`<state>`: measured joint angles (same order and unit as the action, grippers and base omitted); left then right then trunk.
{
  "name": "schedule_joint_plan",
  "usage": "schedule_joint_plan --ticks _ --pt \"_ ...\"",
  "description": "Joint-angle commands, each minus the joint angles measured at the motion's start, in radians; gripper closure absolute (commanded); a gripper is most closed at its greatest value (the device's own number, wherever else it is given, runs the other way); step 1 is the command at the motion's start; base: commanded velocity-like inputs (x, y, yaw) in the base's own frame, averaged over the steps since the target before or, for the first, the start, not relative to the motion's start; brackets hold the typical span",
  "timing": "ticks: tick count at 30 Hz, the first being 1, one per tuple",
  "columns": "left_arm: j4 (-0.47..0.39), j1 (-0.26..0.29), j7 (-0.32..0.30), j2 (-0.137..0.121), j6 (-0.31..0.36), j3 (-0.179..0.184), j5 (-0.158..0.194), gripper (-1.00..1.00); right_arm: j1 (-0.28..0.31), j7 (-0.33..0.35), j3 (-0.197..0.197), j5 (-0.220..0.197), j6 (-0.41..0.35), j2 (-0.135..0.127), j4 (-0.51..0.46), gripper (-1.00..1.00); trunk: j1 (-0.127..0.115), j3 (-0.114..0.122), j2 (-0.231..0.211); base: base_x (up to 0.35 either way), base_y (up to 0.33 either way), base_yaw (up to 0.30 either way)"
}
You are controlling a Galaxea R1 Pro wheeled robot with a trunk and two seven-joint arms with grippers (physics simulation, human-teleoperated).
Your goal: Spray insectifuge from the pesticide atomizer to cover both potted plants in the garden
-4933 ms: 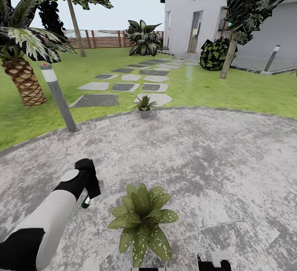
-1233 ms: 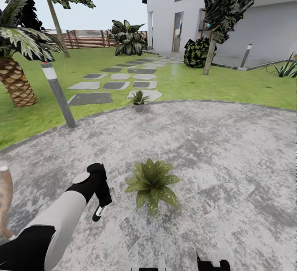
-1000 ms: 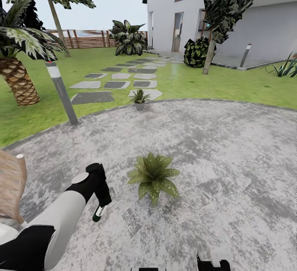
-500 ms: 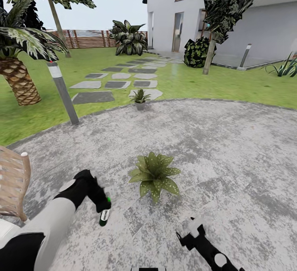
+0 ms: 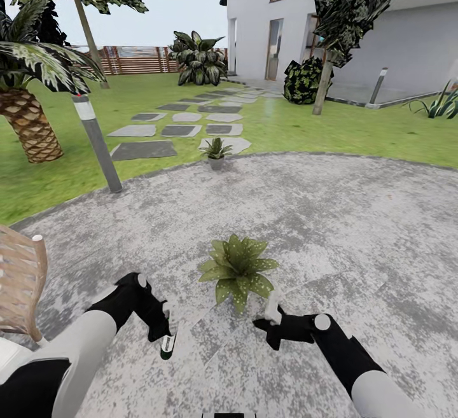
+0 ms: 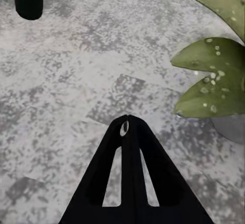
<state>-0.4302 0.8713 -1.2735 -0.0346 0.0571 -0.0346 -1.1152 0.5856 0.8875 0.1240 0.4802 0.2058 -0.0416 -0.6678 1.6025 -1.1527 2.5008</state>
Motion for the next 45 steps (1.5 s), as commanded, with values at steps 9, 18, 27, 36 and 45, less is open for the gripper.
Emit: schedule_joint_plan --ticks 9,18,27,36,45 --pt "0.104 0.0 0.022 0.064 -0.078 -0.003 -0.008 1.0 0.0 0.094 0.005 0.008 -0.031 0.057 -0.09 1.0 0.0 -0.001 0.0 0.0 0.0 0.0" --pt "0.094 0.0 0.103 0.135 -0.102 0.002 -0.014 1.0 0.027 0.094 0.068 0.007 -0.066 0.086 -0.091 1.0 0.0 -0.001 0.0 0.0 0.0 0.0" --pt "0.101 0.0 0.177 0.163 -0.101 0.001 -0.01 1.0 0.028 0.094 0.075 0.007 -0.066 0.086 -0.09 1.0 0.0 -0.001 0.0 0.0 0.0 0.0" --pt "0.105 0.0 0.168 0.185 -0.113 -0.002 0.055 1.0 0.028 0.093 0.075 0.009 -0.065 0.085 -0.086 1.0 0.0 -0.001 0.0 0.0 0.0 0.0" --pt "0.114 0.0 0.166 0.193 -0.114 -0.003 0.066 1.0 0.028 0.093 0.075 0.009 -0.065 0.085 -0.084 1.0 0.0 -0.001 0.0 0.0 0.0 0.0"
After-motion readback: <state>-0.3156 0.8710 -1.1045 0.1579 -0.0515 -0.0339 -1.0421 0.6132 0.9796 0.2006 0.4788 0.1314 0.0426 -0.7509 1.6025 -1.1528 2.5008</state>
